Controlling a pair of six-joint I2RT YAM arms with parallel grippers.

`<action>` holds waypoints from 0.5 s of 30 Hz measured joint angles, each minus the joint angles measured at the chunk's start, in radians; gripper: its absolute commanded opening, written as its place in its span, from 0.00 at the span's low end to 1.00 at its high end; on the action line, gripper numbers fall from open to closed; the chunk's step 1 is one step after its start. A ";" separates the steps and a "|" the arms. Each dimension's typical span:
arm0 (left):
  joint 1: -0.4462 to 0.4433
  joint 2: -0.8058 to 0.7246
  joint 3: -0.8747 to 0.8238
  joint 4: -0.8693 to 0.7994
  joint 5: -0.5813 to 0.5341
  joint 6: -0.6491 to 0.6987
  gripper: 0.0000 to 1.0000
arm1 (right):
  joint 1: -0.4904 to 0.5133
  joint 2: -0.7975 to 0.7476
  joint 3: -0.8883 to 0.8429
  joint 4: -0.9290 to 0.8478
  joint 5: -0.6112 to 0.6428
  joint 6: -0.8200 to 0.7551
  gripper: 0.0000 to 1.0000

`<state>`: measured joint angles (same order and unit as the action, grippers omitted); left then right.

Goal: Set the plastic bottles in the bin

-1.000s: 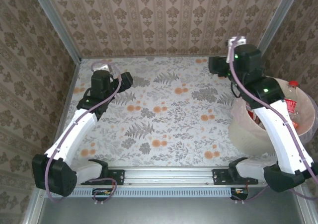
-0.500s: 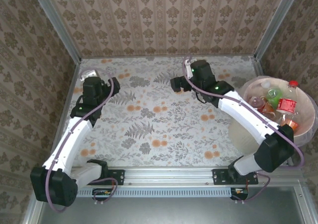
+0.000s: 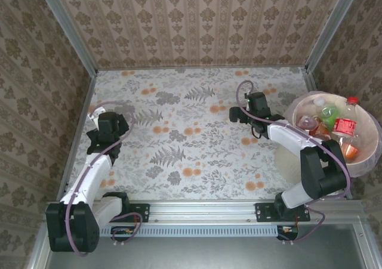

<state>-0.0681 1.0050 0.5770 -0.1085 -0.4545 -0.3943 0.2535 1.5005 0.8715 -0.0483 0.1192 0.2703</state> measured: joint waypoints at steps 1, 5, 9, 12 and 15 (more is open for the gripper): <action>0.013 0.004 -0.010 0.012 0.000 0.008 1.00 | -0.017 -0.003 -0.013 0.006 0.000 0.003 1.00; 0.049 0.059 -0.015 0.083 0.002 0.050 1.00 | -0.083 -0.041 -0.072 0.027 0.000 0.004 1.00; 0.064 0.144 -0.019 0.169 0.018 0.093 1.00 | -0.153 -0.093 -0.119 0.050 -0.015 0.012 1.00; 0.069 0.205 -0.040 0.264 0.038 0.141 1.00 | -0.204 -0.130 -0.136 0.055 -0.018 0.013 1.00; 0.070 0.262 -0.061 0.347 0.053 0.192 1.00 | -0.230 -0.144 -0.143 0.067 0.001 -0.010 1.00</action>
<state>0.0017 1.2675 0.5163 0.2382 -0.4015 -0.2028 0.0235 1.3563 0.7288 0.0189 0.1204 0.2600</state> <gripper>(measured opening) 0.999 0.999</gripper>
